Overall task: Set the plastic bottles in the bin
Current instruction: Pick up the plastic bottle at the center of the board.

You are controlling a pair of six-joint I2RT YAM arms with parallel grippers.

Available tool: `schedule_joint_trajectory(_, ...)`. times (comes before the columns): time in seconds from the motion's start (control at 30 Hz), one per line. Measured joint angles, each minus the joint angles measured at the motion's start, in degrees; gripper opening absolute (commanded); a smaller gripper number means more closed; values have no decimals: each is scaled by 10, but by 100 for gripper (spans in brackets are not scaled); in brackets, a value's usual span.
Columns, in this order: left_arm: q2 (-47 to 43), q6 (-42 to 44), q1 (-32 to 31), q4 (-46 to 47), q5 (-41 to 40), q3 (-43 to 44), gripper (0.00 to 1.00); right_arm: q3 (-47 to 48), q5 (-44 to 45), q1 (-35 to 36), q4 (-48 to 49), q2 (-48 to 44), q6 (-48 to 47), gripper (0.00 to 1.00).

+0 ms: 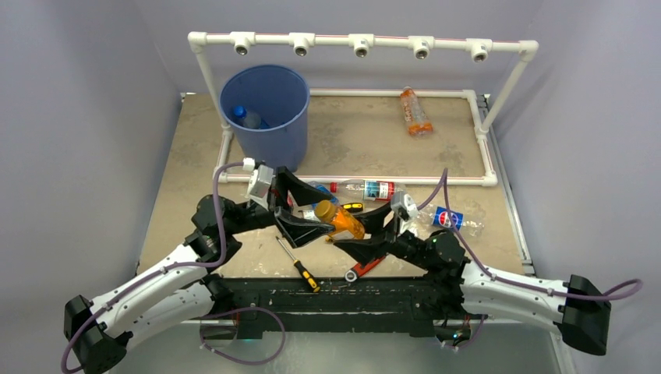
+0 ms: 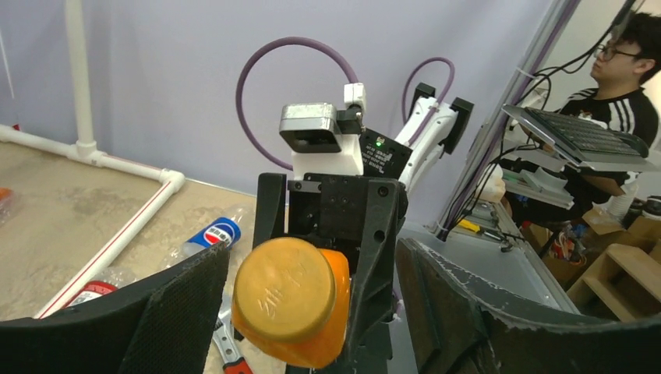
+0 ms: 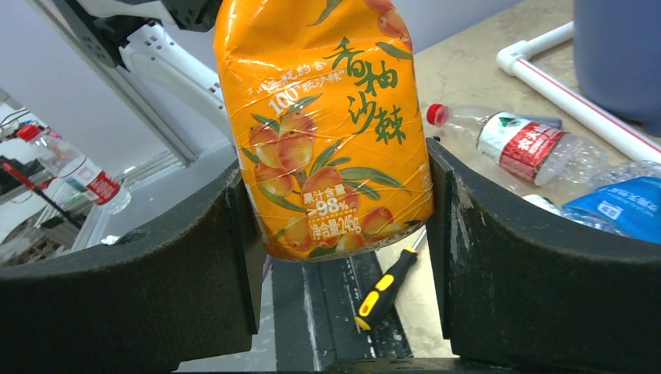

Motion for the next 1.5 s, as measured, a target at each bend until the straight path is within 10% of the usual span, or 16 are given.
schedule_joint_trajectory(0.47,14,-12,0,34,51,0,59,9,63,61,19,5,-19,30)
schedule_joint_trajectory(0.77,17,-17,2,47,51,0,8,9,71,70,29,3,-18,33)
schedule_joint_trajectory(1.07,14,-15,3,43,44,0,0,24,74,70,5,7,-1,97)
schedule_joint_trajectory(1.5,-36,50,-2,-46,-42,0,0,106,117,70,-203,-67,26,99)
